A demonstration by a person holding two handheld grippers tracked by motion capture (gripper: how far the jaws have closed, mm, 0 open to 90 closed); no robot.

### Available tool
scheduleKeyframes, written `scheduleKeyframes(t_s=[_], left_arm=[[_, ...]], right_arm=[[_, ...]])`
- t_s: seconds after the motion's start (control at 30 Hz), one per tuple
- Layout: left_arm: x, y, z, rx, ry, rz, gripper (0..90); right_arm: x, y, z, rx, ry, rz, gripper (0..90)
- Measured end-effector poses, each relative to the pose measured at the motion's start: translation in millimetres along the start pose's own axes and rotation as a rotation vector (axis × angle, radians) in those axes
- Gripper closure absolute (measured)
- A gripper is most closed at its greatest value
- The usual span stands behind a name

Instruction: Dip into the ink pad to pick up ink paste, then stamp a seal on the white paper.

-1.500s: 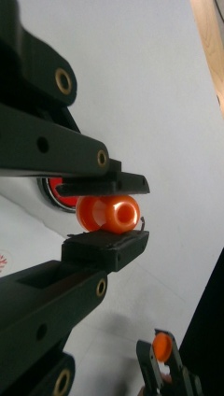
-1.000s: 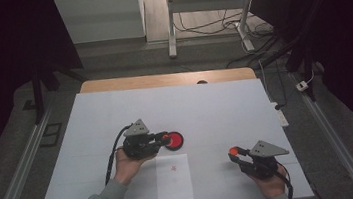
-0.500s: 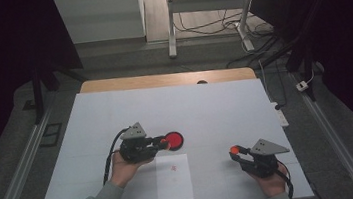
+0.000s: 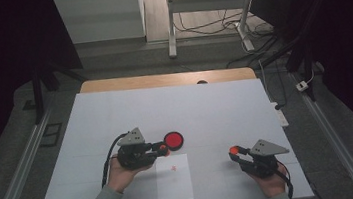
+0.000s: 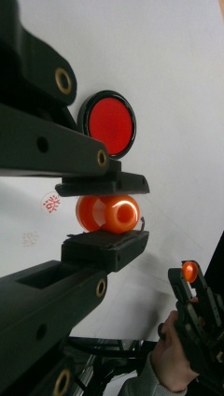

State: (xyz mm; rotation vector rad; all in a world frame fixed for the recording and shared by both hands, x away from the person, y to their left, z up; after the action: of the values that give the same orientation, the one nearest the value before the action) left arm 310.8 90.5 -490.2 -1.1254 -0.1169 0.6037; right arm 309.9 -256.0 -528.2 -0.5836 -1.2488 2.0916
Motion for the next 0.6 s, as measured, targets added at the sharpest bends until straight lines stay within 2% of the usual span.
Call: scheduleKeyframes(t_s=[0.1, 0.6], left_arm=[[-1.1, 2.0, -1.3, 0.013, -0.013, -0.011, 72.7], [-7.1, 9.7, -8.8, 0.053, 0.009, -0.019, 72.7]], right_arm=[[-0.2, 0.2, -0.4, 0.002, 0.000, 0.002, 64.5], [-0.1, 0.3, -0.3, 0.002, -0.002, 0.003, 64.5]])
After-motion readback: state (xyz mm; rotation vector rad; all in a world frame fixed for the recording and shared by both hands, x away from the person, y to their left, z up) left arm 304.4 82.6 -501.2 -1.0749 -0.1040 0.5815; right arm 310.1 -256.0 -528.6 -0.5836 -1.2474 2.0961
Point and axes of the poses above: each handheld gripper's, and its own axes: z roughly backward along the jaws, y roughly out of its underside, x roughly to its left, the point moved 4 cm from there along -z, roughly forward along the jaws, and after that the axes turned 3 degrees about -x, right-handed, at the moved point
